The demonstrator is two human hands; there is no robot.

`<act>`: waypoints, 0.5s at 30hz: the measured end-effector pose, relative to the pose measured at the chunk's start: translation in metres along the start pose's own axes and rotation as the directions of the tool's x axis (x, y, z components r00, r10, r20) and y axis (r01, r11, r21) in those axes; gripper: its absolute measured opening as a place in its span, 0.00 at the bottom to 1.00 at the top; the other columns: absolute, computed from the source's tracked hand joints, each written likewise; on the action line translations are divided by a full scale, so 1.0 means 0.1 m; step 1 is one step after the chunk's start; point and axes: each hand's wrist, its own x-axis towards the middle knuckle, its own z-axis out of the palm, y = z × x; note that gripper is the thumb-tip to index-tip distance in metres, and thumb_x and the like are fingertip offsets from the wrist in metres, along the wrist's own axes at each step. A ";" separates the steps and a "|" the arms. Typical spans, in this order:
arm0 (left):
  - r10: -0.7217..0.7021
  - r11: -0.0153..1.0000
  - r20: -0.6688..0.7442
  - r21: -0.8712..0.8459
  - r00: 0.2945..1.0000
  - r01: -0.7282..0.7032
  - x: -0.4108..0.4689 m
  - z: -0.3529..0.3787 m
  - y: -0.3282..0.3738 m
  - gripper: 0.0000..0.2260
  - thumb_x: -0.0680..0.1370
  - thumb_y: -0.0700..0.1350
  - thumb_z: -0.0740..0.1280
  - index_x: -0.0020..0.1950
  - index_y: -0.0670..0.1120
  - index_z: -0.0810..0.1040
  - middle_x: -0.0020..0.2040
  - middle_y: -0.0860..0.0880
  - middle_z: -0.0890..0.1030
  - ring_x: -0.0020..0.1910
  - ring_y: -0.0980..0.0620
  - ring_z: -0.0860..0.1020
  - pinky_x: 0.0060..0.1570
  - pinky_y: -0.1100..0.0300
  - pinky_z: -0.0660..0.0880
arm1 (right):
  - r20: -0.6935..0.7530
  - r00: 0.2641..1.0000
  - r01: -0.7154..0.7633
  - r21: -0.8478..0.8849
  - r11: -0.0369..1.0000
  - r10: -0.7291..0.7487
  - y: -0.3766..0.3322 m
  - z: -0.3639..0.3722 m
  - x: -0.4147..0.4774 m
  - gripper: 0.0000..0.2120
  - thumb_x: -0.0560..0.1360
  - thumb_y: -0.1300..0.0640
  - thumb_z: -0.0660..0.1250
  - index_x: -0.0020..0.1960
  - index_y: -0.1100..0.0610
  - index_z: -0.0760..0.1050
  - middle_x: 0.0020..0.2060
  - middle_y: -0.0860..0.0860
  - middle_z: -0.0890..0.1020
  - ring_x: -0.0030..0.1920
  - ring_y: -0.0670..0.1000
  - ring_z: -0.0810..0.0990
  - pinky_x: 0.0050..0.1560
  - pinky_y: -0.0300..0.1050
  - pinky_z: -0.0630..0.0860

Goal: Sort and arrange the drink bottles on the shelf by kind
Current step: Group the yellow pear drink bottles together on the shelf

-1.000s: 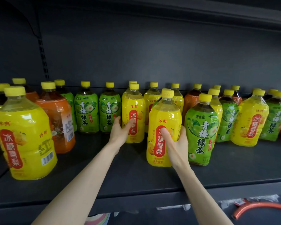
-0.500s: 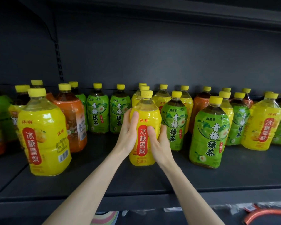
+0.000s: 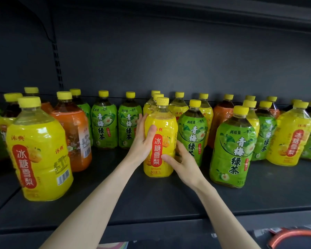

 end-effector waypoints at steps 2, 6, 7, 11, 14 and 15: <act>0.016 1.000 0.021 -0.008 1.000 -0.016 0.03 -0.01 -0.03 0.32 0.63 0.78 0.55 0.65 0.76 0.49 0.77 0.51 0.53 0.74 0.49 0.61 0.66 0.47 0.69 | -0.001 1.000 0.007 -0.017 1.000 -0.007 0.01 -0.01 0.02 0.38 0.69 0.45 0.69 0.75 0.52 0.59 0.65 0.47 0.75 0.63 0.46 0.76 0.63 0.47 0.76; 0.014 0.994 0.051 -0.106 0.999 -0.008 0.08 0.02 -0.09 0.35 0.72 0.63 0.55 0.76 0.56 0.47 0.72 0.50 0.64 0.65 0.53 0.71 0.52 0.66 0.75 | 0.021 1.000 0.019 -0.053 0.998 -0.018 0.00 -0.04 0.06 0.37 0.70 0.44 0.67 0.75 0.52 0.59 0.65 0.47 0.76 0.62 0.44 0.76 0.61 0.41 0.76; 0.018 0.994 0.042 -0.112 0.999 -0.013 0.07 0.03 -0.09 0.34 0.73 0.60 0.55 0.76 0.55 0.47 0.71 0.50 0.65 0.63 0.53 0.72 0.51 0.67 0.75 | 0.027 0.999 0.022 -0.061 0.998 -0.021 -0.01 -0.04 0.06 0.37 0.70 0.44 0.67 0.75 0.52 0.59 0.65 0.46 0.76 0.62 0.43 0.76 0.60 0.39 0.76; 0.009 0.994 0.015 -0.108 1.000 -0.007 0.09 0.02 -0.10 0.34 0.73 0.59 0.55 0.77 0.52 0.49 0.70 0.47 0.67 0.63 0.51 0.73 0.52 0.65 0.76 | 0.023 0.999 0.027 -0.099 0.995 -0.025 -0.02 -0.03 0.07 0.37 0.70 0.43 0.66 0.76 0.52 0.58 0.65 0.47 0.75 0.63 0.45 0.76 0.61 0.41 0.76; -0.003 0.996 0.023 -0.088 1.000 0.005 0.09 0.01 -0.09 0.34 0.73 0.60 0.55 0.77 0.51 0.49 0.70 0.45 0.68 0.64 0.49 0.73 0.54 0.61 0.76 | 0.016 0.999 0.031 -0.146 0.989 -0.029 -0.03 -0.01 0.04 0.39 0.70 0.41 0.65 0.76 0.51 0.57 0.67 0.48 0.74 0.65 0.47 0.75 0.64 0.48 0.74; -0.007 0.997 0.027 -0.078 1.000 0.009 0.09 0.01 -0.08 0.35 0.73 0.60 0.55 0.77 0.50 0.49 0.70 0.45 0.67 0.64 0.49 0.73 0.55 0.60 0.75 | 0.015 1.000 0.028 -0.162 0.986 -0.026 -0.04 -0.02 0.03 0.39 0.70 0.40 0.64 0.76 0.51 0.56 0.67 0.48 0.74 0.65 0.48 0.74 0.65 0.49 0.74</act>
